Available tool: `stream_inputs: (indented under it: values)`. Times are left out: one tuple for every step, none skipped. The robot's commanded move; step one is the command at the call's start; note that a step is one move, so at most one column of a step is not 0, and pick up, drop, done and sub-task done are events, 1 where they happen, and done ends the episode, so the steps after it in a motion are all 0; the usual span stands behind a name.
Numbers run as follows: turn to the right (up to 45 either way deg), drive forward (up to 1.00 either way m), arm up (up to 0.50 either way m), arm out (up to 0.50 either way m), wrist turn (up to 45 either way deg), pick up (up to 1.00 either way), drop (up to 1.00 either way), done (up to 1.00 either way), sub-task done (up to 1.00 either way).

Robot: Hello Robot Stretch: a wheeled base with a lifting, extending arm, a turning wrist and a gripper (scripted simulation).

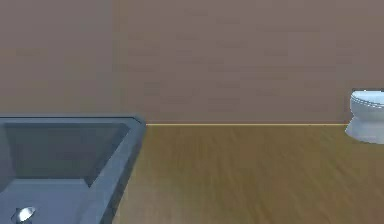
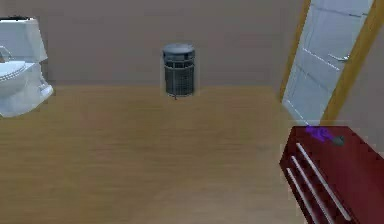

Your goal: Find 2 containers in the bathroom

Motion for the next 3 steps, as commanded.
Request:
stream_inputs:
  values:
    - [45.0, 0.0, 0.0, 0.0, 0.0, 0.0, 0.0, 0.0, 0.0]
    - [45.0, 0.0, 0.0, 0.0, 0.0, 0.0, 0.0, 0.0, 0.0]
    - [6.0, 0.0, 0.0, 0.0, 0.0, 0.0, 0.0, 0.0, 0.0]
